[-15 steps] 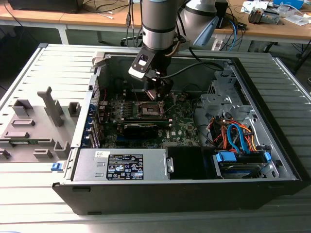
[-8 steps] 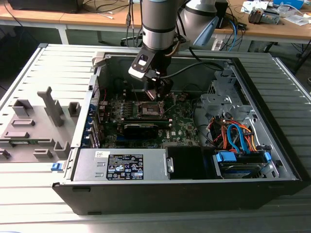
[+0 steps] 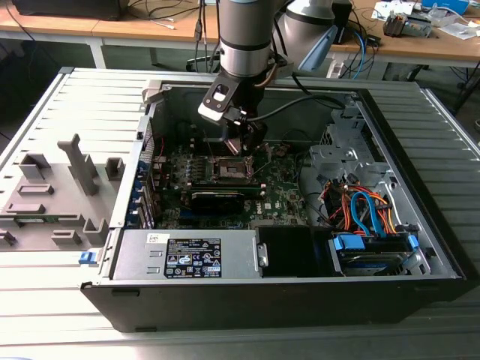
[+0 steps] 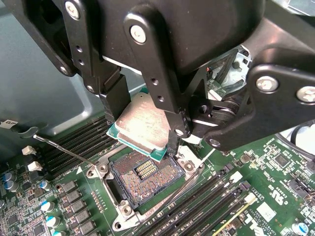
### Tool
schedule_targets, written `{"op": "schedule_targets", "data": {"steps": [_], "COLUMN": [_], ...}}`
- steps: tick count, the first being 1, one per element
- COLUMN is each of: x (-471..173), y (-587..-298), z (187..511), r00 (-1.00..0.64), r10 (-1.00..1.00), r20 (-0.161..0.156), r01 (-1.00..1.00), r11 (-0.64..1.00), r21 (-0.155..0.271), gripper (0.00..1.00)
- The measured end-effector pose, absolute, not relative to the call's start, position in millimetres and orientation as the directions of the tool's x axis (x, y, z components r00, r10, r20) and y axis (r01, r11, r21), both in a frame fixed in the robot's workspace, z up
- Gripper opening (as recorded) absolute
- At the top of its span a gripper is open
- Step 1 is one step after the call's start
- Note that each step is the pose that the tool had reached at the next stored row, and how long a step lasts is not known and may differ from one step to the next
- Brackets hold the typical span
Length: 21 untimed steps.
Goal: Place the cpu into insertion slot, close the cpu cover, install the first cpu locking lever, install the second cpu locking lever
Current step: 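Place the cpu into insertion slot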
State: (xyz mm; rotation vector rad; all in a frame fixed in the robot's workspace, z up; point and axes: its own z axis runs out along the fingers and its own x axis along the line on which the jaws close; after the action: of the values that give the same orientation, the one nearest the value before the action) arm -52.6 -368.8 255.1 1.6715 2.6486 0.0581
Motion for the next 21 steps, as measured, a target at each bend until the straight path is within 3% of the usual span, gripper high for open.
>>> {"op": "schedule_targets", "data": {"steps": [21], "x": [-52.6], "y": [-368.8], "z": [255.1], "r00": [-0.419], "r10": [0.908], "r20": [0.010], "r01": [0.908], "r11": [0.418], "r21": [0.035], "gripper": [0.55]}}
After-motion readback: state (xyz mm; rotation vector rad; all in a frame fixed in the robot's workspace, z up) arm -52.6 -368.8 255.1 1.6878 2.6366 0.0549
